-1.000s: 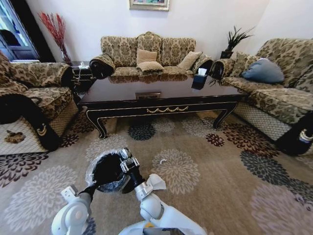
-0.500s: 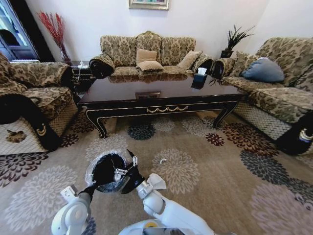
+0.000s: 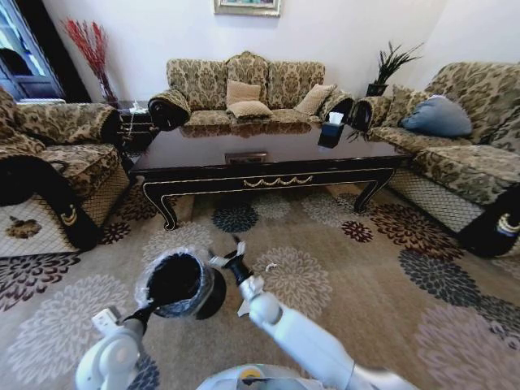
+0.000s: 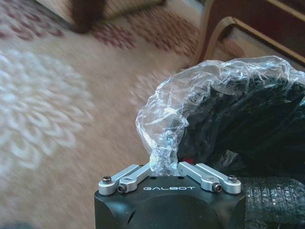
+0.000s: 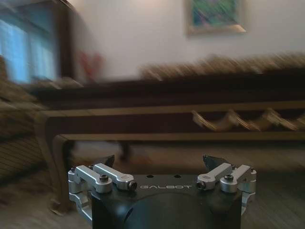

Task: Move to the front of the table and pick up the trash from the floor, then place it into the trash bin.

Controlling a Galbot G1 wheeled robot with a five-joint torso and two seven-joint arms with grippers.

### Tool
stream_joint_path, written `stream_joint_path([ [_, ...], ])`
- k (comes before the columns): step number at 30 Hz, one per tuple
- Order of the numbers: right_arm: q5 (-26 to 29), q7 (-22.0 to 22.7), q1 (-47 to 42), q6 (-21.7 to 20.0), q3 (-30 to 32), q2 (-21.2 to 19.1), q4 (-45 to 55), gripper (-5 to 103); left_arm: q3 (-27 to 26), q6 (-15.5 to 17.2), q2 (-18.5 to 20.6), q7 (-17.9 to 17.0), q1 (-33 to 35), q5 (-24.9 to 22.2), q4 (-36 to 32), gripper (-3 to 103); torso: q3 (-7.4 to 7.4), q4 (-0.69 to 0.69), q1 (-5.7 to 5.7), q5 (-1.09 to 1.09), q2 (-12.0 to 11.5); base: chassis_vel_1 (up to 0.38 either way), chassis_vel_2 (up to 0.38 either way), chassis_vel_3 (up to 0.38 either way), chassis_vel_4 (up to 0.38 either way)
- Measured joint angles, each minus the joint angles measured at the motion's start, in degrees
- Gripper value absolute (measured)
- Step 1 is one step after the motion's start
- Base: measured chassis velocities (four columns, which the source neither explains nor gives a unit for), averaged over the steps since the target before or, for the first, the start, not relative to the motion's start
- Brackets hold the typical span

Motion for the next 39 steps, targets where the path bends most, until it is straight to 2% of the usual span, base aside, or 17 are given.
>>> stream_joint_path([
  [1, 1.73, 1.29, 0.03, -2.22, 0.57, -0.45, -0.16, 100, -2.23, 0.0, 0.74, 0.0, -0.08, -1.57, 0.18, 1, 0.0, 0.0, 0.0, 0.0, 0.0, 0.0, 0.0, 0.0, 0.0],
  [3, 2.2, 1.66, 0.02, -2.83, 0.7, -0.6, -0.18, 100, -2.88, 0.0, 0.96, 0.0, -0.08, -2.03, 0.23, 1, 0.0, 0.01, 0.0, 0.01, 0.0, 0.0, 0.0, 0.0, 0.0],
  [6, 4.42, 4.26, -0.38, -7.17, 1.13, -1.63, -0.09, 100, -7.52, -0.03, 2.54, 0.0, -0.1, -5.44, 0.76, 1, -0.01, 0.01, 0.0, 0.0, 0.01, 0.0, 0.0, 0.0, 0.0],
  [8, 6.27, 9.86, -1.42, -14.67, 0.83, -1.98, 0.07, 100, -11.66, -0.03, 3.97, 0.06, 0.19, -8.0, 1.59, 1, -0.01, 0.01, 0.0, 0.0, 0.0, 0.0, 0.0, 0.0, 0.0],
  [9, 6.27, 9.86, -1.42, -14.67, 0.83, -1.98, 0.07, 100, -11.66, -0.03, 3.97, 0.06, 0.19, -8.0, 1.59, 1, -0.01, 0.01, 0.0, 0.0, 0.0, 0.0, 0.0, 0.0, 0.0],
  [11, 13.26, 19.88, -3.36, -24.74, 0.29, -0.63, -0.25, 100, -14.28, -0.03, 4.57, 0.36, 1.07, -9.4, 2.22, 1, -0.01, 0.01, 0.0, 0.0, 0.0, 0.0, 0.0, 0.0, 0.0],
  [12, 15.93, 22.22, -4.24, -26.9, 0.29, 0.18, -0.58, 100, -14.86, -0.02, 4.57, 0.42, 1.35, -9.78, 2.39, 1, -0.01, 0.0, 0.0, 0.0, 0.01, 0.0, 0.0, 0.0, 0.0],
  [13, 16.7, 22.76, -4.75, -27.55, 0.39, 0.8, -1.02, 100, -15.26, -0.02, 4.57, 0.44, 1.56, -10.0, 2.55, 1, -0.01, 0.0, 0.0, 0.0, 0.0, 0.0, 0.0, 0.0, 0.0],
  [16, 15.75, 22.11, -5.27, -27.33, 0.78, 2.0, -2.51, 100, -15.93, -0.02, 4.55, 0.45, 1.99, -10.33, 2.64, 1, -0.01, 0.01, 0.0, 0.0, 0.01, 0.0, 0.0, 0.0, 0.0],
  [20, 13.47, 19.54, -4.83, -24.62, 2.26, 3.83, -5.92, 100, -16.31, -0.02, 4.21, 0.46, 2.61, -10.52, 2.28, 1, -0.01, 0.0, 0.0, 0.01, 0.01, 0.0, 0.0, 0.0, 0.0],
  [23, 9.71, 14.78, -2.78, -19.47, 4.51, 5.62, -12.0, 100, -16.27, -0.02, 3.45, 0.48, 3.03, -10.47, 1.3, 1, -0.01, 0.01, 0.0, 0.01, 0.02, 0.0, 0.0, 0.0, 0.0],
  [24, 9.71, 14.78, -2.78, -19.47, 4.51, 5.62, -12.0, 100, -16.27, -0.02, 3.45, 0.48, 3.03, -10.47, 1.3, 1, -0.01, 0.01, 0.0, 0.01, 0.02, 0.0, 0.0, 0.0, 0.0],
  [28, 5.71, 6.45, 1.28, -13.32, 7.39, 7.56, -22.26, 100, -15.87, -0.02, 2.54, 0.5, 3.43, -9.9, -0.01, 1, -0.01, 0.0, 0.0, 0.01, 0.02, 0.0, 0.0, 0.0, 0.0],
  [39, 2.54, -1.37, 6.88, -7.93, 12.62, 12.66, -38.12, 100, -15.14, 0.0, 1.57, 0.41, 3.93, -8.22, -1.95, 1, 0.0, 0.01, 0.0, 0.01, 0.02, 0.0, 0.0, 0.0, 0.0],
])
